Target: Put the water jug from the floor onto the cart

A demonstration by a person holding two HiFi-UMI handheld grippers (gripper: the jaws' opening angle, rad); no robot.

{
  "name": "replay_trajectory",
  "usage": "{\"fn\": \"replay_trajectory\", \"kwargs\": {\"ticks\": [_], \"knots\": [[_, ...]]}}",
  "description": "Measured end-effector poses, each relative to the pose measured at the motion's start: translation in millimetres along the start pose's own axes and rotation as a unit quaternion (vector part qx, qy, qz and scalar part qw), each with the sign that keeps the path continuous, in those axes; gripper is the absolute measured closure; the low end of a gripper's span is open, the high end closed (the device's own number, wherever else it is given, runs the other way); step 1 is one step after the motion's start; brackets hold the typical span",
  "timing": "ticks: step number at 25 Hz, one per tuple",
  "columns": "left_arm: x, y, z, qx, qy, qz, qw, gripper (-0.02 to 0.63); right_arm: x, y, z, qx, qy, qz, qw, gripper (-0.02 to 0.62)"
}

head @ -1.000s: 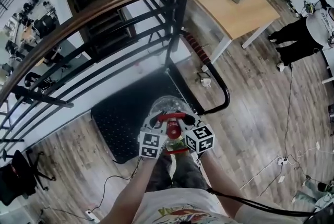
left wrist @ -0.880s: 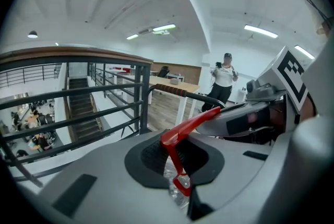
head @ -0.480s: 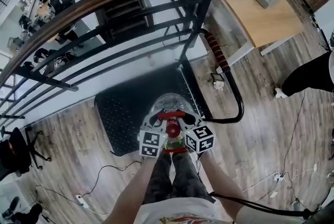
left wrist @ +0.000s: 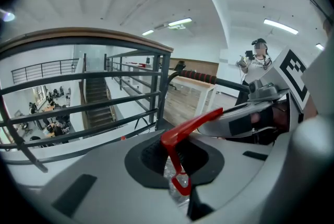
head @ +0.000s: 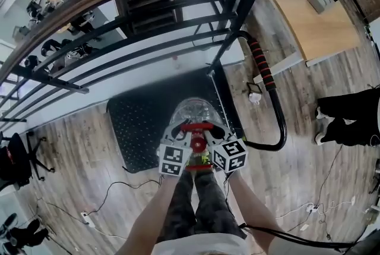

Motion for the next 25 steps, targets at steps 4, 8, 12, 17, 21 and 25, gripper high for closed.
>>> {"fn": "replay_trajectory", "kwargs": {"ticks": [4,8,12,17,21,25], "knots": [[-1.1,-22.2,-14.1,0.004,0.006,0.000,1.0000,0.574,-0.6,-20.5,15.7,-0.004,-0.004,-0.002,1.000,0.575],[-2.5,-40.8,-24.4,0.004,0.009,-0.003,0.9999,0.574,-2.1,-37.1,29.7,-0.006,-0.008,-0.004,1.000,0.575],[0.6,-56.5,-36.3,0.006,0.010,-0.004,0.9999,0.574,0.4,-52.6,40.1,-0.009,-0.016,-0.005,1.000,0.575],[-0.5,-73.7,-49.6,0.007,0.008,-0.005,0.9999,0.574,-1.9,-70.4,50.5,-0.011,-0.025,-0.004,1.000,0.575],[-3.2,-93.0,-58.7,0.008,0.011,-0.013,0.9998,0.574,-4.6,-86.3,65.4,-0.013,-0.026,-0.007,1.000,0.575],[-5.1,-105.0,-70.6,0.007,0.023,-0.009,0.9997,0.574,-4.2,-101.9,72.5,-0.014,-0.023,-0.005,1.000,0.575]]}}
Point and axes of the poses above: the fingertips, and each gripper's own axes: y backward along the fingers, z to its right, x out of its top, the point moved 3 cm from there along y, backward along the fingers, and after that the axes turned 6 degrees about y, right-handed, at the moved point
